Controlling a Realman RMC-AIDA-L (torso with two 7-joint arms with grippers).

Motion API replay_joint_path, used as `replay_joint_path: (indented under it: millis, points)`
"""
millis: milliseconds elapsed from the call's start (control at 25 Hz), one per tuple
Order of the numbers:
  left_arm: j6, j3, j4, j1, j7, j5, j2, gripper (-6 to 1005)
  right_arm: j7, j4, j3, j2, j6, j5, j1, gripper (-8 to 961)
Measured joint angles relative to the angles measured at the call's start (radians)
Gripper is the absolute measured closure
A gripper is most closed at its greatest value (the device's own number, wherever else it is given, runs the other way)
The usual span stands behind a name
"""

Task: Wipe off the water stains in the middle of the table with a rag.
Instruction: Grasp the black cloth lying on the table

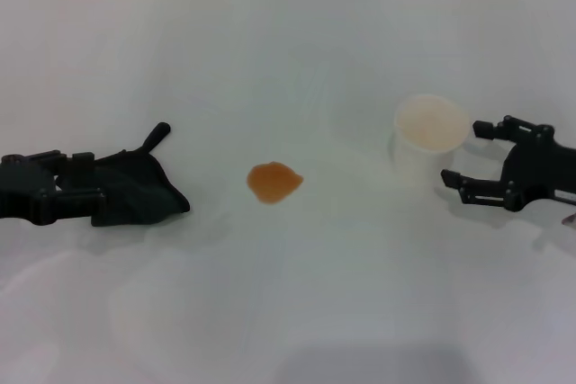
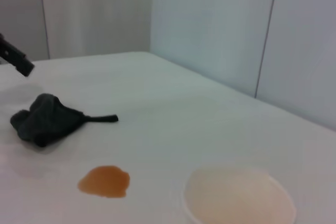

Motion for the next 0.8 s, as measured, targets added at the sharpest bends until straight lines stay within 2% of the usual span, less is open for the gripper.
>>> replay_joint_path:
  millis: [240, 400, 600, 800]
  points:
    - [-0.001, 0.000, -0.001, -0.002, 0.000, 0.001, 0.001, 120, 0.041, -0.054, 0.126, 0.001, -0.136, -0.087, 0.005, 97]
    - [-0.002, 0.000, -0.003, -0.002, 0.000, 0.001, 0.001, 120, 0.043, -0.094, 0.169, -0.003, -0.198, -0.102, 0.016, 97]
    - [-0.004, 0.003, -0.003, -0.009, 0.000, 0.001, 0.001, 120, 0.049, -0.138, 0.220, -0.013, -0.335, -0.126, 0.063, 98]
    - [-0.005, 0.008, -0.004, -0.014, 0.000, 0.001, 0.001, 120, 0.164, -0.232, 0.225, -0.021, -0.457, -0.278, 0.142, 99]
